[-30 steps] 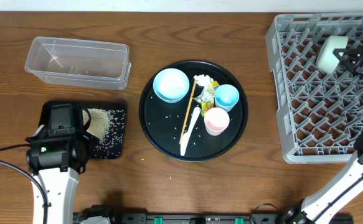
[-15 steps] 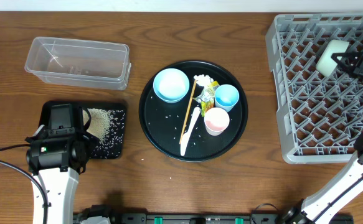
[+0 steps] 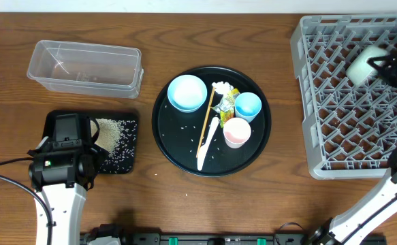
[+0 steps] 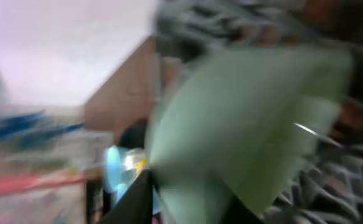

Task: Sort waste into correct bins and load items into the dishwasher rack
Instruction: 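Lower the green bowl upside down into the rack and open the right gripper, then move the right gripper back over the round tray to the blue bowl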

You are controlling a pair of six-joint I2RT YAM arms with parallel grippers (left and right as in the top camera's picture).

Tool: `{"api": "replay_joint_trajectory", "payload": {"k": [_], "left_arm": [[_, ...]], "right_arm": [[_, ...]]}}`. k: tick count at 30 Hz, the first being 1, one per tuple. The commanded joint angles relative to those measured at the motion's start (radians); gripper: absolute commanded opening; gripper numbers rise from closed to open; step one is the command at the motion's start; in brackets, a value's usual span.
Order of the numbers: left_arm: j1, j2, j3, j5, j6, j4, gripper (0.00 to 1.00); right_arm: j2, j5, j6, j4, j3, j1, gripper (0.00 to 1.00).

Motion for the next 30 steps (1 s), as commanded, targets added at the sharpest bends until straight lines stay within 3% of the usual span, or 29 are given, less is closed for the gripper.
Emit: {"api": "replay_joint_trajectory", "payload": {"k": [1,3,6,8,18,23,26,30], "left_arm": [[0.005,-0.003,0.013,-0.021,-0.005,-0.003,0.98],[0.005,-0.003,0.013,-0.021,-0.005,-0.003,0.98],[0.005,-0.003,0.013,-0.021,-0.005,-0.003,0.98],[0.005,-0.003,0.013,-0.021,-0.005,-0.003,0.98],[0.005,-0.003,0.013,-0.021,-0.005,-0.003,0.98],[0.005,-0.003,0.013,-0.021,-0.005,-0.003,0.98],[0.005,-0.003,0.013,-0.021,-0.005,-0.003,0.98],[0.005,-0.003,0.013,-0.021,-0.005,-0.003,0.98]], "right_arm": [[-0.06,0.286,0.136,0.011,0.013,-0.013,0.27],[-0.097,0.347,0.17,0.011,0.013,-0.012,0.3],[-0.15,0.414,0.216,0.009,0.013,-0.008,0.52],[-0.185,0.445,0.254,0.002,0.013,-0.001,0.56],[-0.312,0.609,0.297,-0.017,0.013,0.094,0.57],[-0.306,0.756,0.298,-0.044,0.01,0.18,0.51],[-0.297,0.749,0.298,-0.059,0.01,0.235,0.5],[-0.303,0.653,0.241,-0.061,0.01,0.334,0.57]]}}
